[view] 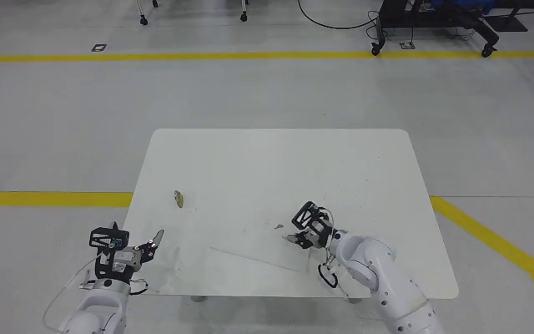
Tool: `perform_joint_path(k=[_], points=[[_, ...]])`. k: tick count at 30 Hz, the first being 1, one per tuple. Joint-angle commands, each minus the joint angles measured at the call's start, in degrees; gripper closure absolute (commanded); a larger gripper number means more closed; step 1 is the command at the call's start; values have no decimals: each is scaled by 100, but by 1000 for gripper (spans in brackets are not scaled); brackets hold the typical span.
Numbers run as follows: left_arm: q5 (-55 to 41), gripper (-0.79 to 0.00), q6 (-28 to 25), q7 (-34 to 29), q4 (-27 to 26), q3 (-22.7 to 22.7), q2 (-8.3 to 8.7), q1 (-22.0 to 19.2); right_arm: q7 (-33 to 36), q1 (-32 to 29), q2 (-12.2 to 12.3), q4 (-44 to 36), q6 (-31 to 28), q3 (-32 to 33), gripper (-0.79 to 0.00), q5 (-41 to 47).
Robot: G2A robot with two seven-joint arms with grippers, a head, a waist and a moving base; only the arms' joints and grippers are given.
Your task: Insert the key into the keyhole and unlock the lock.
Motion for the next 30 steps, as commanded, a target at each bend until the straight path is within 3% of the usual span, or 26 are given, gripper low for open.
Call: perform_joint_path(k=[1, 9, 12, 15, 19, 30], points=[[0, -785, 0, 0, 0, 0, 0, 0, 183, 151, -12, 138, -191, -61, -785, 160], [0, -785, 0, 0, 0, 0, 0, 0, 353, 434, -29, 354, -630, -236, -785, 381], [0, -785, 0, 0, 0, 0, 0, 0, 357, 485, -32, 410, -689, -288, -659, 401], [0, -785, 0, 0, 0, 0, 0, 0, 412, 558, -42, 489, -722, -352, -603, 444], [0, -785, 0, 0, 0, 0, 0, 0, 484, 707, -55, 642, -854, -413, -388, 610], [0, -785, 0, 0, 0, 0, 0, 0, 513, 851, -71, 771, -931, -608, -172, 604]])
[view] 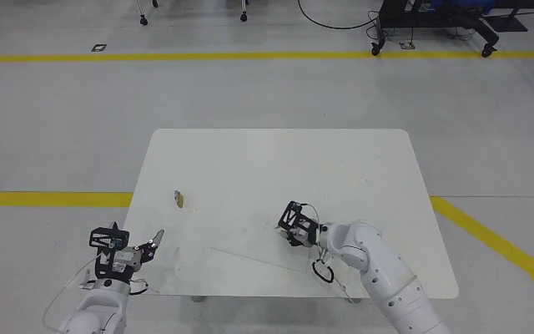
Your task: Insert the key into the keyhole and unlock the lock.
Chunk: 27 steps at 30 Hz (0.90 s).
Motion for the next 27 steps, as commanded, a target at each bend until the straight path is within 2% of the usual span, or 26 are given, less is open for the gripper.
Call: perform_joint_path(k=[1, 2, 3, 4, 14, 18, 23, 27], points=[[0, -785, 0, 0, 0, 0, 0, 0, 8, 8, 3, -1, -31, -22, -166, -11], [0, -785, 0, 0, 0, 0, 0, 0, 12, 13, 4, 2, -55, -34, -160, -14], [0, -785, 0, 0, 0, 0, 0, 0, 14, 20, 6, 7, -70, -45, -102, -24], [0, -785, 0, 0, 0, 0, 0, 0, 14, 25, 7, 13, -74, -54, -6, -30], [0, -785, 0, 0, 0, 0, 0, 0, -434, -171, 100, -122, -113, 222, 0, -134], [0, -785, 0, 0, 0, 0, 0, 0, -1049, -441, 193, -322, -148, 587, 0, -255], [0, -785, 0, 0, 0, 0, 0, 0, -2178, -861, 313, -481, -450, 1094, 0, -302], [0, -785, 0, 0, 0, 0, 0, 0, -2361, -943, 361, -419, -620, 1254, 0, -314]])
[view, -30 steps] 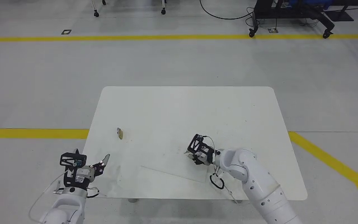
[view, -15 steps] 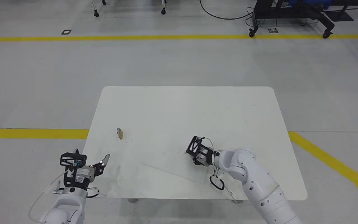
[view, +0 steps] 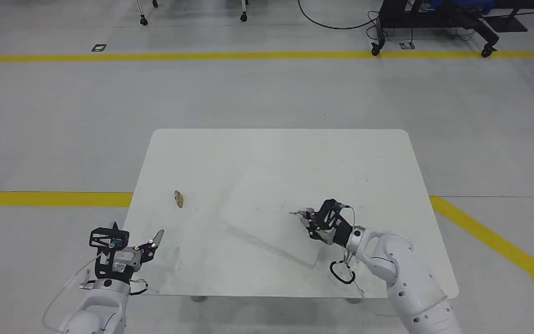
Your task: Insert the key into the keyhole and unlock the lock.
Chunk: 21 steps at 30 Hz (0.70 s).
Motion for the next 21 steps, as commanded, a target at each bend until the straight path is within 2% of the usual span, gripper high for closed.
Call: perform_joint_path(k=[1, 5, 9, 16, 21], points=[[0, -785, 0, 0, 0, 0, 0, 0, 104, 31, 13, 21, -67, -2, 0, -28], [0, -785, 0, 0, 0, 0, 0, 0, 364, 187, -11, 88, 6, -170, 0, 15], [0, -785, 0, 0, 0, 0, 0, 0, 648, 464, -95, 217, 434, -529, 0, -32], [0, -785, 0, 0, 0, 0, 0, 0, 1115, 927, -273, 490, 1020, -1331, 0, -526], [0, -785, 0, 0, 0, 0, 0, 0, 1525, 1250, -391, 768, 1193, -1775, 0, -772]])
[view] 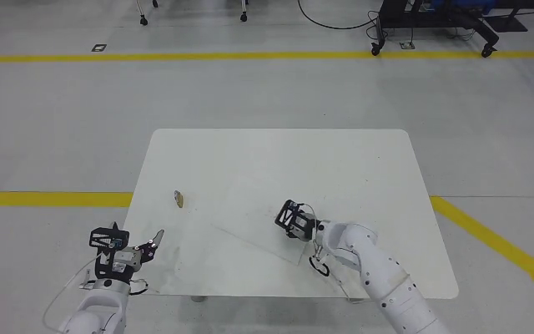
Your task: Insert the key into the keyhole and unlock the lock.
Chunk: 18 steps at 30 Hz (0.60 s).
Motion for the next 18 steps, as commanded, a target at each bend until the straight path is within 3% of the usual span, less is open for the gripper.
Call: perform_joint_path(k=[1, 8, 18], points=[[0, -785, 0, 0, 0, 0, 0, 0, 130, 103, -36, 98, 61, -117, 0, -48], [0, -785, 0, 0, 0, 0, 0, 0, -142, 146, -53, 158, 36, -177, 0, -192], [0, -785, 0, 0, 0, 0, 0, 0, -1695, -346, 130, -95, -440, 428, 0, -99]])
